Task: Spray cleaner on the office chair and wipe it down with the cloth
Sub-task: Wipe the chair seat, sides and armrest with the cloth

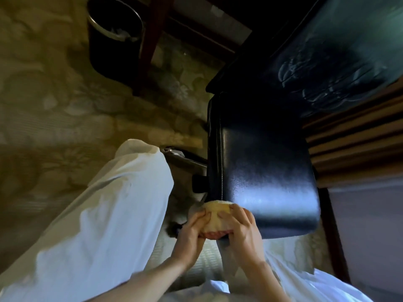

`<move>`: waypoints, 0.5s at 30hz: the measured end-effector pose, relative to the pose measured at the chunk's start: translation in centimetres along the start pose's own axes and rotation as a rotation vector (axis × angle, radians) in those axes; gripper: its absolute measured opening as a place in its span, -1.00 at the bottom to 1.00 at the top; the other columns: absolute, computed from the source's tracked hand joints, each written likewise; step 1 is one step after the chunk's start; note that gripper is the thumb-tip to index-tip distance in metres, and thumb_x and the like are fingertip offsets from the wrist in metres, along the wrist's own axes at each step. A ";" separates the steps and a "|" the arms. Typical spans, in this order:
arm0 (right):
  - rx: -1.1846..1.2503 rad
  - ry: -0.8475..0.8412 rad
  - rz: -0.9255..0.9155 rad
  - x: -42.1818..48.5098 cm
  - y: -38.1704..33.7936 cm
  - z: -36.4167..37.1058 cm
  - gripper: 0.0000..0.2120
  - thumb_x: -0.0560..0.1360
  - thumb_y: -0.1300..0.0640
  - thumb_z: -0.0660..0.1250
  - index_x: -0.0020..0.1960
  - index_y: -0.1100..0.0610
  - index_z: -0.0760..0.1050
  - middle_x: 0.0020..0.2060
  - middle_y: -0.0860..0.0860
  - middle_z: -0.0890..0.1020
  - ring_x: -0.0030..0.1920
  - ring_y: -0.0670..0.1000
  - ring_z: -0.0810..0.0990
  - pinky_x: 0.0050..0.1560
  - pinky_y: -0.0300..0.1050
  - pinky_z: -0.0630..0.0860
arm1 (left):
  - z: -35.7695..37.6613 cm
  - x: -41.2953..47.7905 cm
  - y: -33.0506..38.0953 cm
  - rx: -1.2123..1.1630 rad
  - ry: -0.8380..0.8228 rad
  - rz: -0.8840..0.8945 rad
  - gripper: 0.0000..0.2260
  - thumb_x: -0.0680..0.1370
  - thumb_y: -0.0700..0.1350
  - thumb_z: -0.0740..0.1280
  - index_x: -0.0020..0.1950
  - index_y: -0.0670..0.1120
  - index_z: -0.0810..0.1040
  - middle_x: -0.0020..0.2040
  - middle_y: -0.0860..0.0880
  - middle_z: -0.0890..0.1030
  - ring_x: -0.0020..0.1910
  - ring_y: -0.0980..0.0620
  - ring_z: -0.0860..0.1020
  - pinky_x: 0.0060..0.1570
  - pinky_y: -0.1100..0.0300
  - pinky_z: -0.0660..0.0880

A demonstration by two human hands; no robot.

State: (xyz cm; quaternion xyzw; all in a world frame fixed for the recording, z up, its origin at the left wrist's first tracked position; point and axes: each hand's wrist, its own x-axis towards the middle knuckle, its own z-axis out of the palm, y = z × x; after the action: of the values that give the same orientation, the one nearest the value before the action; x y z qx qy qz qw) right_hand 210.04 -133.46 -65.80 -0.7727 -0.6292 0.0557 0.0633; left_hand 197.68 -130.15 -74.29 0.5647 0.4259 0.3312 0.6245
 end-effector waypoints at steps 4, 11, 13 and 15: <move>-0.100 0.021 -0.025 0.7 -1.1 -1.1 -0.63 0.31 0.05 0.15 0.07 -0.08 0.55 0.10 -0.08 0.54 0.03 0.02 0.42 -0.24 -0.25 0.42 | 0.8 0.5 -1.6 0.064 0.020 0.018 -0.79 0.56 -0.03 0.28 0.13 0.00 0.62 0.10 -0.09 0.63 0.19 -0.08 0.55 0.29 -0.13 0.41; -0.145 -0.018 0.029 2.9 0.4 -0.7 -0.54 0.34 0.21 0.11 0.14 0.02 0.58 0.14 -0.01 0.57 0.11 0.11 0.50 -0.11 -0.07 0.56 | 1.3 2.6 -0.7 -0.051 0.045 0.002 -0.62 0.50 -0.33 0.27 0.31 -0.13 0.50 0.33 -0.05 0.45 0.31 0.09 0.41 0.27 0.30 0.34; -0.116 -0.015 0.058 5.1 1.2 -0.7 -0.52 0.32 0.34 0.20 0.16 0.03 0.57 0.16 0.00 0.57 0.11 0.13 0.50 0.00 -0.08 0.50 | 1.2 4.7 0.2 -0.047 0.096 0.056 -0.62 0.50 -0.26 0.29 0.32 -0.16 0.48 0.32 -0.04 0.44 0.29 0.07 0.44 0.28 0.25 0.39; -0.107 -0.024 0.048 8.0 1.4 -1.2 -0.51 0.31 0.37 0.25 0.16 0.03 0.57 0.15 0.00 0.58 0.08 0.15 0.52 0.02 -0.10 0.46 | 0.9 7.1 0.7 -0.002 0.120 0.082 -0.62 0.50 -0.27 0.35 0.32 -0.18 0.48 0.32 -0.08 0.45 0.26 0.01 0.46 0.27 0.18 0.43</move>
State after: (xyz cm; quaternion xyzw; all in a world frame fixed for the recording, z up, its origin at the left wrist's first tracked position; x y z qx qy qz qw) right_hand 213.24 -125.94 -64.94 -0.7892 -0.6132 0.0328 0.0127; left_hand 201.50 -124.12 -74.73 0.5603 0.4389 0.3902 0.5841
